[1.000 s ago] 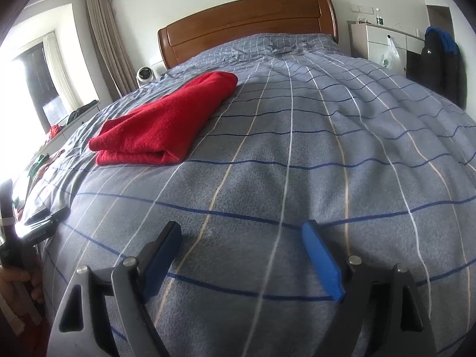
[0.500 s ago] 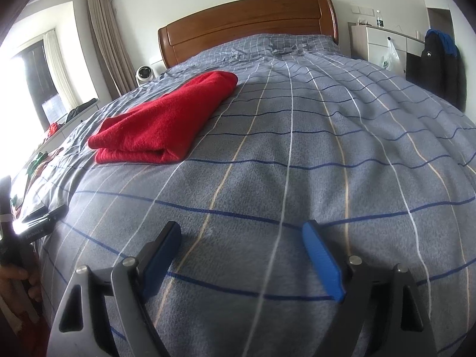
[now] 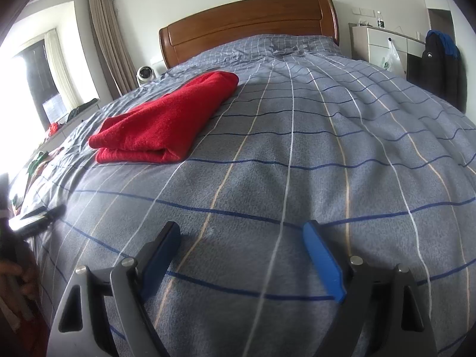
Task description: Fold small clothes
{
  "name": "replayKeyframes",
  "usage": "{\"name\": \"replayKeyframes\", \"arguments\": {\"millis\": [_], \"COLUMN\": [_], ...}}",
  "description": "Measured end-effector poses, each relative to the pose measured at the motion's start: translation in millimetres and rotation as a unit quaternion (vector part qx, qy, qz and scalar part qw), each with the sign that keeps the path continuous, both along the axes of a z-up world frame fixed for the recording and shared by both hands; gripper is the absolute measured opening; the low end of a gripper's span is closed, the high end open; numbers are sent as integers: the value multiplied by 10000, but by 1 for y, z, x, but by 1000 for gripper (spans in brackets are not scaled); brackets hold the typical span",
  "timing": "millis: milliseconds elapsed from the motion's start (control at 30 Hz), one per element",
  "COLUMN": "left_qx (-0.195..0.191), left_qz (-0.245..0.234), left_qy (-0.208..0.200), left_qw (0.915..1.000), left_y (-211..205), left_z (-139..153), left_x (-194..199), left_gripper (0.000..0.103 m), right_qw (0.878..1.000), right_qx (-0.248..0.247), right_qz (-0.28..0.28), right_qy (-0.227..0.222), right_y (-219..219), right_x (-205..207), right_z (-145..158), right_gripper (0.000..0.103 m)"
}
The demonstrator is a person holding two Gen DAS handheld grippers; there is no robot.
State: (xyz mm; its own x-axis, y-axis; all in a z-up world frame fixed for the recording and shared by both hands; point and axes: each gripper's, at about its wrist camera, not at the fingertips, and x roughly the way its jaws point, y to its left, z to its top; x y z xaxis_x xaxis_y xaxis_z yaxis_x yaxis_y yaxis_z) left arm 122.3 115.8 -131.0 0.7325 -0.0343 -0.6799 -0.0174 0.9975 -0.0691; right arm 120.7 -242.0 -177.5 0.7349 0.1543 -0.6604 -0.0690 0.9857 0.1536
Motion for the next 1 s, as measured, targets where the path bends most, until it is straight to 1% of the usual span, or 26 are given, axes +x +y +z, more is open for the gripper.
{"name": "replayKeyframes", "arguments": {"millis": [67, 100, 133, 167, 200, 233, 267, 300, 333, 367, 400, 433, 467, 533, 567, 667, 700, 733, 767, 800, 833, 867, 900, 933, 967, 1000], "left_qx": [-813, -1071, -1344, -1603, -1688, -1689, -1549, -1369, -1071, -845, -674, -595, -592, -656, -672, -802, -840, -877, -984, -1045, -980, -746, -633, -626, -708, -822], "left_qz": [-337, -430, -542, -729, -846, -950, -1001, -1018, -954, -856, -794, -788, -783, -877, -939, -942, -932, -972, -1128, -1227, -1265, -1240, -1255, -1253, -1256, -1264], "left_qy": [-239, -255, -227, -103, 20, 218, 491, 696, 931, 1111, 1308, 1514, 1614, 1786, 1886, 1998, 2027, 2040, 2051, 2038, 1978, 1871, 1763, 1674, 1545, 1408], "left_qw": [9958, 9930, 9892, 9843, 9820, 9808, 9816, 9829, 9853, 9865, 9859, 9835, 9820, 9778, 9752, 9720, 9712, 9702, 9672, 9657, 9671, 9716, 9742, 9759, 9774, 9785], "left_y": [4, 4, 2, -6, -11, -21, -34, -43, -52, -56, -59, -62, -61, -61, -62, -60, -60, -61, -65, -70, -75, -81, -85, -86, -84, -81], "left_z": [31, 39, 49, 57, 59, 59, 53, 45, 35, 26, 16, 5, 0, -5, -8, -8, -9, -10, -11, -9, -6, 0, 8, 16, 29, 42], "left_x": [9, 17, 29, 52, 67, 89, 119, 141, 164, 179, 194, 209, 216, 228, 233, 240, 240, 239, 236, 236, 233, 229, 225, 223, 220, 218], "left_gripper": [103, 103, 103, 103, 103, 103, 103, 102, 102, 102, 102, 102, 102, 102, 102, 102, 91, 65, 51, 27, 23, 20, 18, 17, 17, 17], "right_qw": [9998, 9997, 9996, 9987, 9972, 9961, 9947, 9922, 9896, 9862, 9823, 9796, 9753, 9680, 9606, 9429, 9417, 9461, 9539, 9621, 9699, 9811, 9873, 9918, 9933, 9938], "right_qx": [-106, -5, 201, 487, 732, 875, 1022, 1227, 1409, 1610, 1802, 1907, 2036, 2217, 2417, 2842, 2830, 2699, 2457, 2126, 1780, 1189, 733, 224, -74, -180], "right_qz": [-33, -34, -7, 38, 57, 75, 123, 211, 290, 361, 378, 371, 393, 479, 535, 422, 370, 354, 434, 530, 577, 637, 718, 827, 909, 968], "right_qy": [192, 225, 217, 172, 106, 63, 35, 32, 68, 154, 334, 514, 766, 1078, 1262, 1683, 1782, 1752, 1667, 1625, 1562, 1385, 1210, 950, 709, 515], "right_y": [3, 2, -1, -4, -7, -8, -9, -9, -9, -9, -9, -8, -6, -1, 3, 11, 17, 23, 32, 42, 51, 66, 78, 92, 101, 107], "right_x": [4, 6, 10, 16, 26, 38, 52, 71, 89, 110, 136, 156, 181, 211, 228, 255, 262, 264, 265, 265, 264, 259, 253, 246, 240, 235], "right_z": [8, 13, 19, 28, 39, 49, 58, 67, 72, 75, 74, 70, 64, 50, 40, 12, 3, 2, 5, 8, 13, 23, 32, 44, 56, 67], "right_gripper": [84, 84, 84, 84, 84, 84, 84, 84, 84, 84, 84, 84, 84, 84, 84, 84, 83, 76, 58, 48, 37, 34, 33, 31, 31, 30]}}
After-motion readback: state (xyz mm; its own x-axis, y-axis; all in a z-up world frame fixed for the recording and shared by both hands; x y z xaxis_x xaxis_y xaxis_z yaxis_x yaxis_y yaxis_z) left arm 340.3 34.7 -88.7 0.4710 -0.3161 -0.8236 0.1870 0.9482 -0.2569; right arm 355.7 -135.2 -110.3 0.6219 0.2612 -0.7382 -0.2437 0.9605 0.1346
